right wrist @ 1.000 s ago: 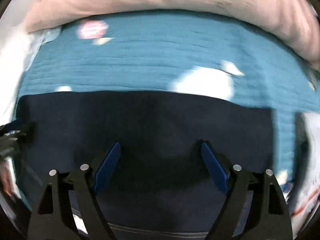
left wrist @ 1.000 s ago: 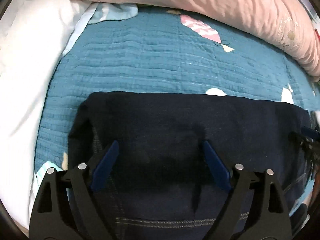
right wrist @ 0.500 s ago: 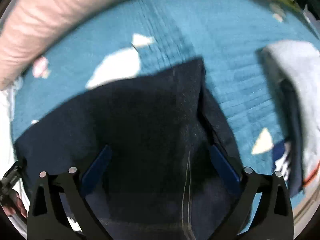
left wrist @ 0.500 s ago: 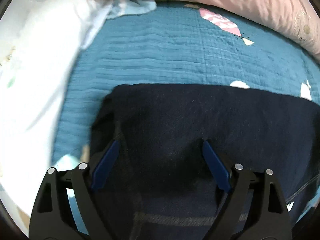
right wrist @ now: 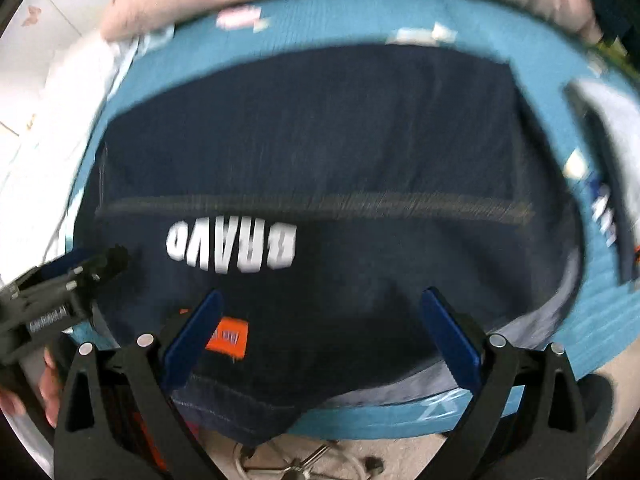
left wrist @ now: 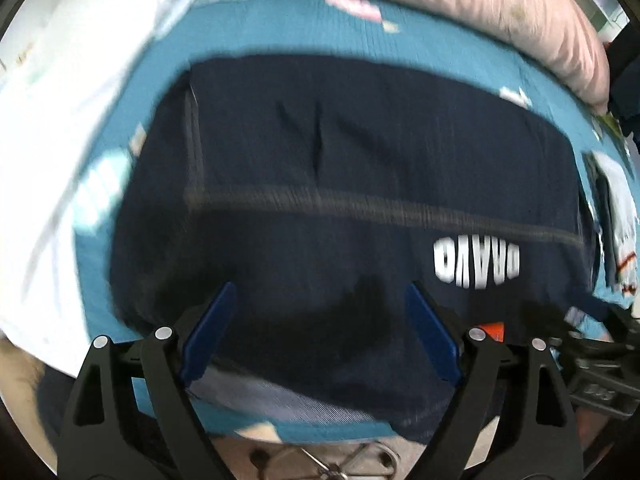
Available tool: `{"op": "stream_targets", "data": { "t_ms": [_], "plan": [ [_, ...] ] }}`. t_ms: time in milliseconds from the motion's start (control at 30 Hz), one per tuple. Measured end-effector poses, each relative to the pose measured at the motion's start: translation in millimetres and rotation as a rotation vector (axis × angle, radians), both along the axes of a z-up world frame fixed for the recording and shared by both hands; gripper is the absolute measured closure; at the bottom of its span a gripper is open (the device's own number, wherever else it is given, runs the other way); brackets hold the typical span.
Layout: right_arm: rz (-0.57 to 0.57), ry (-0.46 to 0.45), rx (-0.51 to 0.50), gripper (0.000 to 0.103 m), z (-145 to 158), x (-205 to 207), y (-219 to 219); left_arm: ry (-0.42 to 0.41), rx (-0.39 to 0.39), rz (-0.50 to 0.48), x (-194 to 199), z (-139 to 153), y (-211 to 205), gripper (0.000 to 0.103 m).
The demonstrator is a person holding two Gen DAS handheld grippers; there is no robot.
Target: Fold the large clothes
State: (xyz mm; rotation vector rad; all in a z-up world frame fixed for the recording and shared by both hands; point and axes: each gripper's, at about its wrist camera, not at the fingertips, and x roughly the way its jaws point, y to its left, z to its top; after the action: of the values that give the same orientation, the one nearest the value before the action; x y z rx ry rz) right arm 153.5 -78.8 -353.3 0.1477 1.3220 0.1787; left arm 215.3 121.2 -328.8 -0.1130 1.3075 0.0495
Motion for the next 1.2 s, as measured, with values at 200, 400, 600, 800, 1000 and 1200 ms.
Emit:
{"op": "stream_targets", "data": {
  "t_ms": [200, 400, 600, 800, 1000, 1200],
  "plan": [
    [0.041, 0.019, -0.076, 0.008, -23, -4, -5, 0.013, 0.091, -0.023, -13, -22, 11, 0.016],
    [-0.085, 0.048, -0.061, 0.011, -35, 11, -77, 0.024, 0.239, 0.030, -9, -27, 55, 0.013],
    [-0.107, 0.035, -0.170, 0.007, -44, 16, -50, 0.035, 0.116, 0.081, -7, -39, 73, 0.009],
    [-0.092, 0.041, -0.109, 0.008, -23, 11, -53, 0.035, 0.155, 0.087, -8, -27, 55, 0.009],
    [-0.147, -0.029, -0.070, 0.008, 8, 8, -82, -0.047, 0.161, 0.032, -6, 8, 21, 0.009],
    [-0.334, 0.076, 0.087, 0.008, -12, 36, -160, -0.095, 0.195, -0.031, 9, 27, -14, 0.009]
  ]
}}
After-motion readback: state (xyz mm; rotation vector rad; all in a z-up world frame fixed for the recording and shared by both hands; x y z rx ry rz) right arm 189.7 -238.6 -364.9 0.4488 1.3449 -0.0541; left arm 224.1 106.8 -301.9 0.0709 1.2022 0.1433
